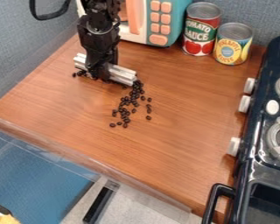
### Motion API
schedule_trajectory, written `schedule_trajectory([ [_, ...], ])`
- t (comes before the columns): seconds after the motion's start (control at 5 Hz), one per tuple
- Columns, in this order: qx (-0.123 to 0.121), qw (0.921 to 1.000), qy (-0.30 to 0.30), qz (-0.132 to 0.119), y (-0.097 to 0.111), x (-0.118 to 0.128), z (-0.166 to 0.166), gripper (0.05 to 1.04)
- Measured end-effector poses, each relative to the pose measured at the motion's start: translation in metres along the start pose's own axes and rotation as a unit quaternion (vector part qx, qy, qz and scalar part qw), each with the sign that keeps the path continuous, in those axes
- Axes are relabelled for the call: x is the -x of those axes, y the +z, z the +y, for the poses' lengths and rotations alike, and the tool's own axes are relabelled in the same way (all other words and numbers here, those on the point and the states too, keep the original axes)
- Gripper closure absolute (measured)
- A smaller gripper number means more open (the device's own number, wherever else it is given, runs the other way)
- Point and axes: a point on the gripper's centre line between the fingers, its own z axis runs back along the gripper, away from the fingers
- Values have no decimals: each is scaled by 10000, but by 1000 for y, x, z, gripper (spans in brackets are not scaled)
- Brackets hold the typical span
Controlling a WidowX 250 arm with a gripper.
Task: Sweep into pile
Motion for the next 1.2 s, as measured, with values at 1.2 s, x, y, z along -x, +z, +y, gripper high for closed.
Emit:
schedule_trajectory([
  [1.2, 85, 9952, 964, 118, 38, 90, 97, 708],
])
